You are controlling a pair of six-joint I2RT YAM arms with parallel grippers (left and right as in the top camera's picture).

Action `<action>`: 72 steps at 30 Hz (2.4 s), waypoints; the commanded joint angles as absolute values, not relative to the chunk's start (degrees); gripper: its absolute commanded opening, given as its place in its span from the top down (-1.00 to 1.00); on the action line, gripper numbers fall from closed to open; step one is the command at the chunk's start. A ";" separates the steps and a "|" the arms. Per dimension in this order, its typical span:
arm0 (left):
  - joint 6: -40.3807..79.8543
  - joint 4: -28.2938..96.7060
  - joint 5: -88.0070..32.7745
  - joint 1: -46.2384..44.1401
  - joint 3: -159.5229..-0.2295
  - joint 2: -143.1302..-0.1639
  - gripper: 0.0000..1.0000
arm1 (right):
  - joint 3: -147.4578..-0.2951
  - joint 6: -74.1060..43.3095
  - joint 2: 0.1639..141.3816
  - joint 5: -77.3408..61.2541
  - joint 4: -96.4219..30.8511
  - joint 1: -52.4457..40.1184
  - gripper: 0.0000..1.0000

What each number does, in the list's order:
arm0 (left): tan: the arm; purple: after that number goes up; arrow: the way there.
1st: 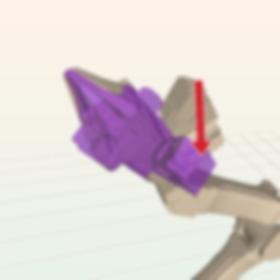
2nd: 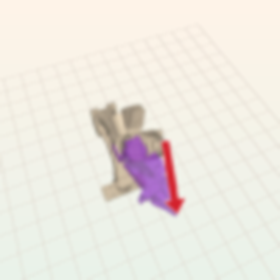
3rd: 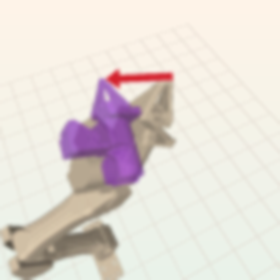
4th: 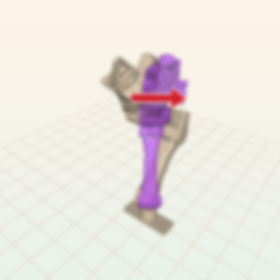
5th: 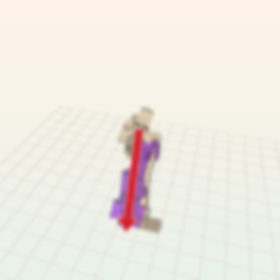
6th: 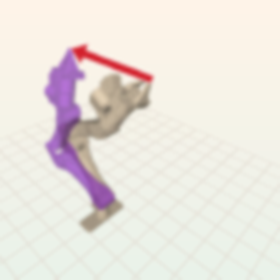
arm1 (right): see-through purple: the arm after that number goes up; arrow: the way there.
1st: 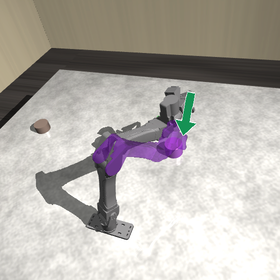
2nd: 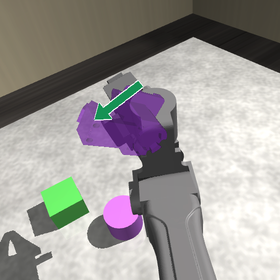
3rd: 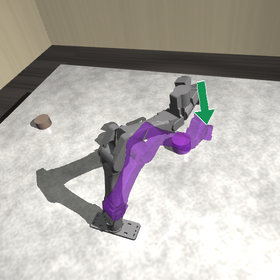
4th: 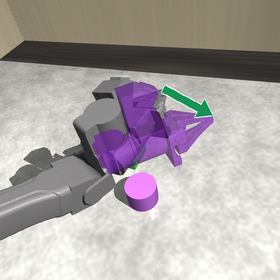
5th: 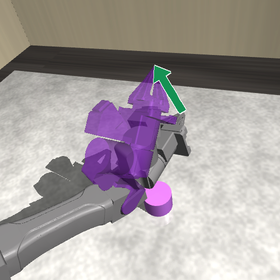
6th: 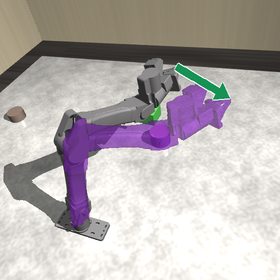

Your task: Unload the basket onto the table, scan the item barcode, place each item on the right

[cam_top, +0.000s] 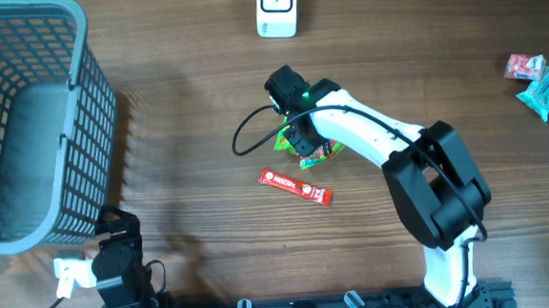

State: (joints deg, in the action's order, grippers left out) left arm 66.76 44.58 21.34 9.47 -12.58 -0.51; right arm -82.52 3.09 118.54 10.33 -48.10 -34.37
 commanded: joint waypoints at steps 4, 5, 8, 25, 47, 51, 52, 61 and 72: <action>66.89 44.47 22.33 9.43 -12.29 -0.32 -1.00 | -99.98 -2.50 119.44 -37.36 -68.34 -32.53 0.92; 66.89 44.47 22.33 9.43 -12.29 -0.32 -1.00 | -102.59 -4.75 118.91 -42.96 -71.22 -31.90 0.91; 66.89 44.47 22.33 9.43 -12.29 -0.32 -1.00 | -104.40 -6.96 117.36 -60.05 -74.28 -30.50 0.91; 66.89 44.47 22.33 9.43 -12.29 -0.32 -1.00 | -104.16 -22.44 117.56 -65.82 -34.41 -26.39 0.91; 66.89 44.47 22.33 9.41 -12.29 -0.32 -1.00 | -105.19 5.63 138.19 21.04 23.05 -25.65 0.91; 66.89 44.47 22.33 9.43 -12.29 -0.32 -1.00 | -108.53 2.48 141.27 21.61 23.11 -24.60 0.91; 66.89 44.47 22.33 9.43 -12.29 -0.32 -1.00 | -108.97 1.39 141.38 21.58 23.09 -24.25 0.91; 66.89 44.47 22.33 9.43 -12.29 -0.32 -1.00 | -118.50 3.14 138.65 40.45 2.26 -22.74 0.91; 66.89 44.47 22.33 9.43 -12.29 -0.32 -1.00 | -118.39 -21.43 132.14 29.89 -56.90 -0.12 0.92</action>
State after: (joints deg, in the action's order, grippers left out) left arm 66.76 44.60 21.34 9.47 -12.58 -0.51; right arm -117.93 -12.75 134.15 42.44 -52.71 -8.19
